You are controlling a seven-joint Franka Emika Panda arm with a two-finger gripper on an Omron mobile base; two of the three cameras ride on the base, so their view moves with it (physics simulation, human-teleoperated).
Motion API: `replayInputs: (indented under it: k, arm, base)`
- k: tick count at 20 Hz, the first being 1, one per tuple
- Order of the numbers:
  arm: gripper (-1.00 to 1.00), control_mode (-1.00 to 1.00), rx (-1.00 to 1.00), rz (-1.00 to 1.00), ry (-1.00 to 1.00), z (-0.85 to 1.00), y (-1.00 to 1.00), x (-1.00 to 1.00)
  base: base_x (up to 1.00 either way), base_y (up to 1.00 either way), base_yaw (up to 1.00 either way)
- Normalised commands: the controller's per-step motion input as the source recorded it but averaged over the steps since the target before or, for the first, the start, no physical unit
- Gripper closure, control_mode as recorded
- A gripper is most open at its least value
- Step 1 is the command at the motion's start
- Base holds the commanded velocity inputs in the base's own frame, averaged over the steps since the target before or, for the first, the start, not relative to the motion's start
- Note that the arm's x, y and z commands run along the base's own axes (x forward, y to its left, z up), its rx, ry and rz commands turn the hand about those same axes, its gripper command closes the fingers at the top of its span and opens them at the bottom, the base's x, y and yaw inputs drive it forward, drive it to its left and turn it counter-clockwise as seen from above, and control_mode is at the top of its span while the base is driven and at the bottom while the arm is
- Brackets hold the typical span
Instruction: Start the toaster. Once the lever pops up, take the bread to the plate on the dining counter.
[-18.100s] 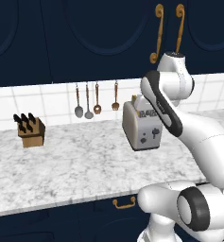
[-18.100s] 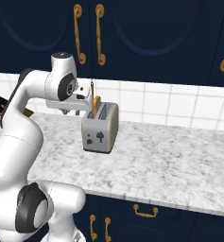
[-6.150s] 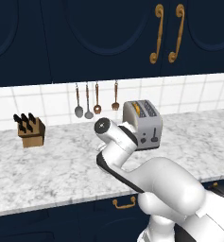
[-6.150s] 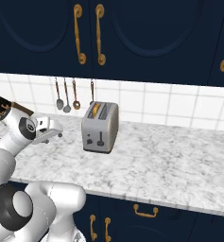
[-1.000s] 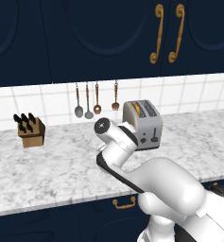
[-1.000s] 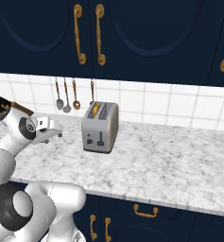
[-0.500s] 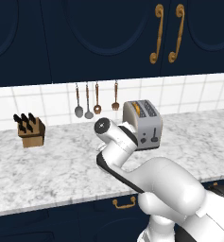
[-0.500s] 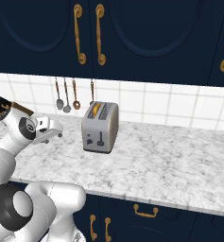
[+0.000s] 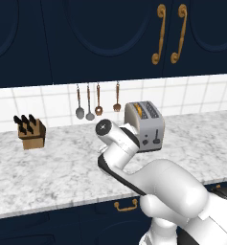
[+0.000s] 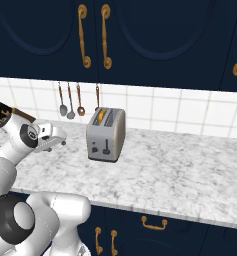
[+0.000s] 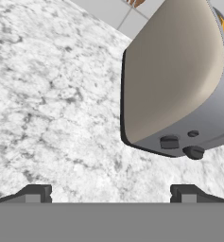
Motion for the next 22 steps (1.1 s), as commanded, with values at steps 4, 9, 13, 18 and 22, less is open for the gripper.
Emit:
replayInputs:
  k: [4,9,13,18,22]
  arm:
    - [-1.00,-1.00,0.00,0.00,0.00,0.00,0.00,0.00]
    - [-1.00,-1.00,0.00,0.00,0.00,0.00,0.00,0.00]
    - [-1.00,-1.00,0.00,0.00,0.00,0.00,0.00,0.00]
    - [-1.00,-1.00,0.00,0.00,0.00,0.00,0.00,0.00]
    - [-1.00,-1.00,0.00,0.00,0.00,0.00,0.00,0.00]
  base:
    - [0.00,0.00,0.00]
    - [0.00,0.00,0.00]
    - [0.00,0.00,0.00]
    - [0.00,0.00,0.00]
    - [0.00,0.00,0.00]
